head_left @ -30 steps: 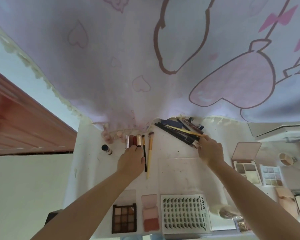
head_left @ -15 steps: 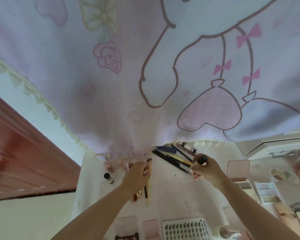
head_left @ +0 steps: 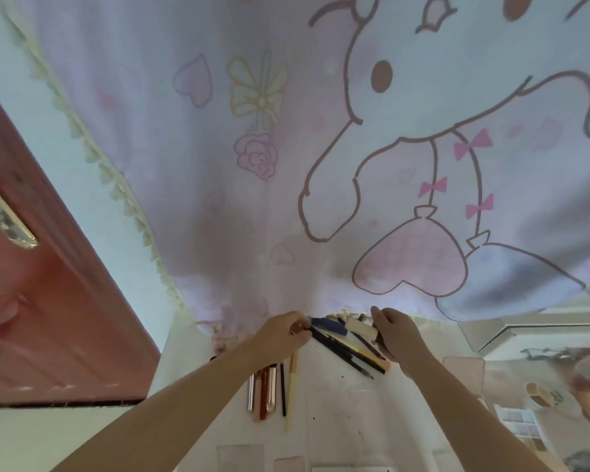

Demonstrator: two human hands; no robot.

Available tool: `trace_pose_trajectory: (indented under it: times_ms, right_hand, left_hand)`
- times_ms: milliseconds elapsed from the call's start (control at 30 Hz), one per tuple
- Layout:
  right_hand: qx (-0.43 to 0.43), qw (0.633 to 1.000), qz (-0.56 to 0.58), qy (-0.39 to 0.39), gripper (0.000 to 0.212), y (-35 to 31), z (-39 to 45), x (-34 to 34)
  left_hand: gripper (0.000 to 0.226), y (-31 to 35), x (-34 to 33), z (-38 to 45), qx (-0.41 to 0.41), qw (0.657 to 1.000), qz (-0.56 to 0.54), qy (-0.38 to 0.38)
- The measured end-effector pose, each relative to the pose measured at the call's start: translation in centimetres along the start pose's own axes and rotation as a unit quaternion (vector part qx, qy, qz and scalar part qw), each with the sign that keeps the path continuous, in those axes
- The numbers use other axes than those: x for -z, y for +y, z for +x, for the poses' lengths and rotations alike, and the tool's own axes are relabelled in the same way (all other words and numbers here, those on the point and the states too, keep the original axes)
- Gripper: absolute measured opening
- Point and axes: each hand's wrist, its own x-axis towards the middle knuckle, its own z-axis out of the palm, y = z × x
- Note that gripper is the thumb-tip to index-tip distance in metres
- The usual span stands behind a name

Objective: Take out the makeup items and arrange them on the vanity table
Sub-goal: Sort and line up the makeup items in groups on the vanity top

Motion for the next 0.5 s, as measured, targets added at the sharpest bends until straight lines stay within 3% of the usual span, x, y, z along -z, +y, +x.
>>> trace_pose_trajectory:
  times_ms: [100, 167, 267, 400, 500]
  right_hand:
    - [0.041, 0.992, -0.115, -0.016, 0.018, -1.5, 0.0, -1.4]
    - [0.062, 0.987, -0.144, -0.02, 0.012, -2.6, -0.1, -2.0]
    - [0.033, 0.995, -0.082, -0.037, 0.019, -4.2, -0.8, -2.2]
    - [0.0, 0.998, -0.015, -0.058, 0.043, -6.2, -2.4, -1.5]
    - [-0.019, 0.997, 0.044, -0.053, 0.047, -7.2, -3.1, -1.4]
  left_hand:
    - [0.033, 1.8, 0.1, -0.4, -0.076, 0.996, 0.01, -0.039]
    - [0.028, 2.5, 0.4, -0.5, -0.122, 0.991, 0.021, -0.042]
    - [0.018, 3.3, 0.9, -0.8, -0.174, 0.983, 0.061, -0.018]
    - [0.021, 4.1, 2.4, -1.3, -0.218, 0.966, 0.112, 0.08]
    - [0.02, 4.9, 2.6, -1.5, -0.25, 0.947, 0.152, 0.134]
